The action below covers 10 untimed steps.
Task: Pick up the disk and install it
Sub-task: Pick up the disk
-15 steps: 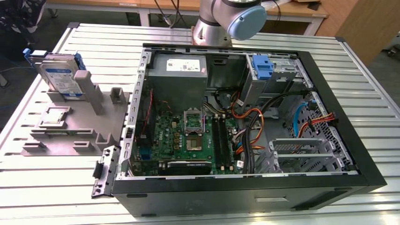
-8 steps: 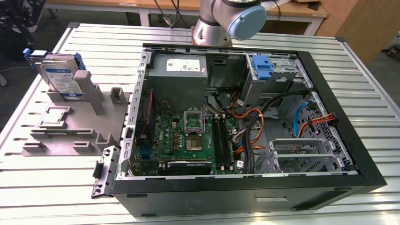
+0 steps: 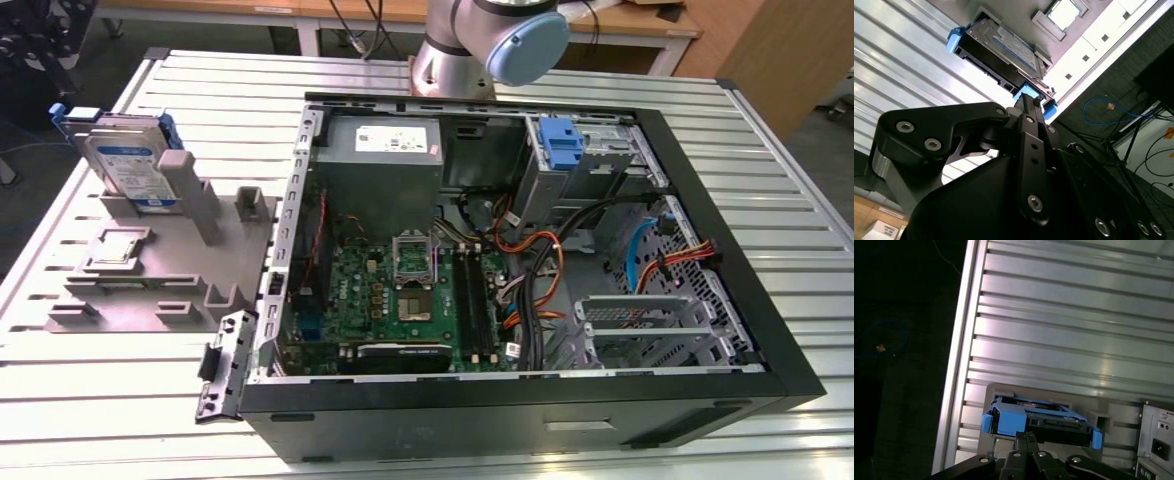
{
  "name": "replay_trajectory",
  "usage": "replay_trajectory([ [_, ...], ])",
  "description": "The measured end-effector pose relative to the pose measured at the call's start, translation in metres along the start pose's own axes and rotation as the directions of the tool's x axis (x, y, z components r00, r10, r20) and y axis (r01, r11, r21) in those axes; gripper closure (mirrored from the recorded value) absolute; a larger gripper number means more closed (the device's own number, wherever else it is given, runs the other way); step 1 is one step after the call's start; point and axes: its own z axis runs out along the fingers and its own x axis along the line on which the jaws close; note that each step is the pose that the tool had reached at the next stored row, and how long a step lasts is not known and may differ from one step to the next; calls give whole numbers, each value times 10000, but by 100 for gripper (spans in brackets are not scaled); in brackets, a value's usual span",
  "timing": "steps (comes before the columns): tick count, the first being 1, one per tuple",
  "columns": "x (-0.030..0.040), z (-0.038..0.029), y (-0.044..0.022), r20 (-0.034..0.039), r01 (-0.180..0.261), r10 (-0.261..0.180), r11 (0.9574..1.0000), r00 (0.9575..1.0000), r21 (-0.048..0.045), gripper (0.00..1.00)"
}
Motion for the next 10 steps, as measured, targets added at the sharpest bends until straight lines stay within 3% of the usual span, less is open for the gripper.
replay_trajectory([
  [6, 0, 0, 0, -35, 817, -818, 9967, 9966, -19, 90],
  [10, 0, 0, 0, -42, 958, -958, 9954, 9954, -22, 90],
])
